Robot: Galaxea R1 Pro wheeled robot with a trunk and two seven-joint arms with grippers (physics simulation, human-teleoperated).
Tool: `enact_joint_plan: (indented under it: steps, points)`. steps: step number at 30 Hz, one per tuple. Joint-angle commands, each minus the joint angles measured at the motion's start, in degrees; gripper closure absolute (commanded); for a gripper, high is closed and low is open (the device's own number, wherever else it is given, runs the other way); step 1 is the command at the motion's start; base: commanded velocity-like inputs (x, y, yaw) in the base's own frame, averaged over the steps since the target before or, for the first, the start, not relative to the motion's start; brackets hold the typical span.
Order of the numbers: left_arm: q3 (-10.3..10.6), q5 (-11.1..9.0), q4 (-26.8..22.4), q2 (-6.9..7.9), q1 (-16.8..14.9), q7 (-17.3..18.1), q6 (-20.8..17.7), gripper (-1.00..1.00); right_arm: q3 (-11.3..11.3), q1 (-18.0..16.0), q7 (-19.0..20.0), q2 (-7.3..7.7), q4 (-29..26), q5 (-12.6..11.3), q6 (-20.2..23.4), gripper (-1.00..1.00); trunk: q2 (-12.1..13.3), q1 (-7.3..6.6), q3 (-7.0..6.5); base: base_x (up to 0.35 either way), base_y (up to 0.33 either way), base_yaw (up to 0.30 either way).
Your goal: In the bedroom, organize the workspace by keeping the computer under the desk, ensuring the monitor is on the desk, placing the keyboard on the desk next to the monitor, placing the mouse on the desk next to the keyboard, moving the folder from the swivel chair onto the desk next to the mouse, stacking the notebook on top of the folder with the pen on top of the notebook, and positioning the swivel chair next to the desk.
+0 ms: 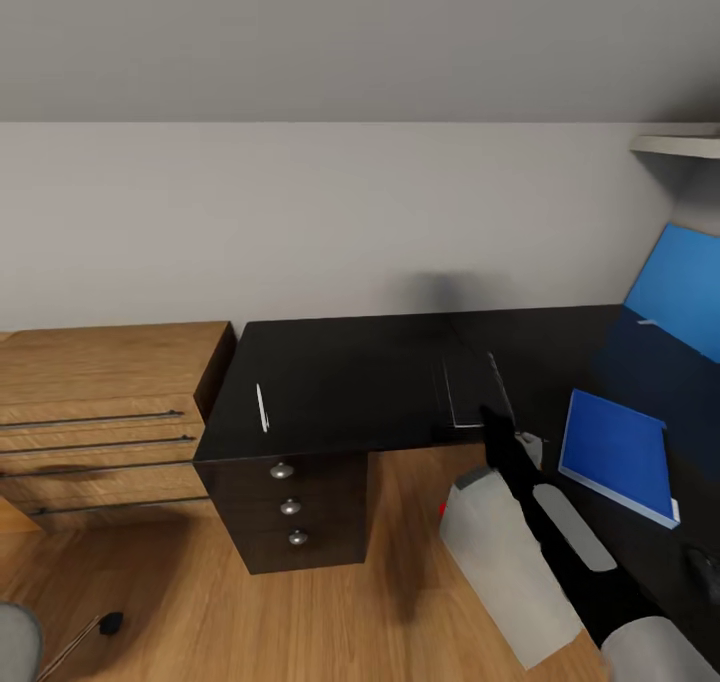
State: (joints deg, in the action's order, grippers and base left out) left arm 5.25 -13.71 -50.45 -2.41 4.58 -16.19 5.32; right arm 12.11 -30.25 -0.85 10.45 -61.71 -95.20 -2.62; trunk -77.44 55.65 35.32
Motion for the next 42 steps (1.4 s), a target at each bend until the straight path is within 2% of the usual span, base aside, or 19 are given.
enact_joint_plan:
  steps: [1, 2, 3, 6, 10, 19, 36, 42]
  points:
    - [0.2, -0.6, 0.0, 0.04, 0.0, -0.3, 0.2, -1.0, -0.8, 1.0, -0.8, 0.54, -1.7, -1.7, -0.4, 1.0, 0.0, 0.01, 0.03, 0.0, 0.0, -0.017]
    - [0.2, -0.6, 0.0, 0.04, 0.0, -0.3, 0.2, -1.0, -1.4, 1.4, -1.0, 0.7, -2.2, -2.2, -0.5, 1.0, 0.0, 0.01, 0.01, 0.0, 0.0, -0.033]
    - [0.2, -0.6, 0.0, 0.04, 0.0, -0.3, 0.2, -1.0, -3.2, 2.1, -1.6, 1.0, -3.2, -3.1, -0.6, 1.0, 0.0, 0.01, -0.03, 0.0, 0.0, -0.098]
    - [0.3, -0.6, 0.0, 0.04, 0.0, -0.3, 0.2, -1.0, -7.6, 2.7, -2.2, 1.26, -4.1, -4.0, -0.7, 1.0, 0.0, 0.01, -0.08, 0.0, 0.0, -0.194]
    - [0.3, -0.6, 0.0, 0.04, 0.0, -0.3, 0.2, -1.0, -10.7, 2.9, -3.5, 1.31, -4.3, -4.3, -0.7, 1.0, 0.0, 0.01, -0.09, 0.0, 0.0, -0.25]
    - [0.3, -0.6, 0.0, 0.04, 0.0, -0.3, 0.3, -1.0, -12.6, 3.0, -3.9, 1.25, -4.1, -4.3, -0.7, 1.0, 0.0, 0.01, -0.09, 0.0, 0.0, -0.264]
    - [0.4, -0.6, 0.0, 0.04, 0.0, -0.4, 0.3, -1.0, -12.7, 2.9, -3.9, 1.15, -4.0, -4.2, -0.7, 1.0, 0.0, 0.01, -0.09, 0.0, 0.0, -0.259]
    - [0.4, -0.6, 0.0, 0.04, 0.0, -0.3, 0.3, -1.0, -12.7, 2.9, -3.7, 1.15, -3.9, -4.2, -0.6, 1.0, 0.0, 0.01, -0.09, 0.0, 0.0, -0.048]
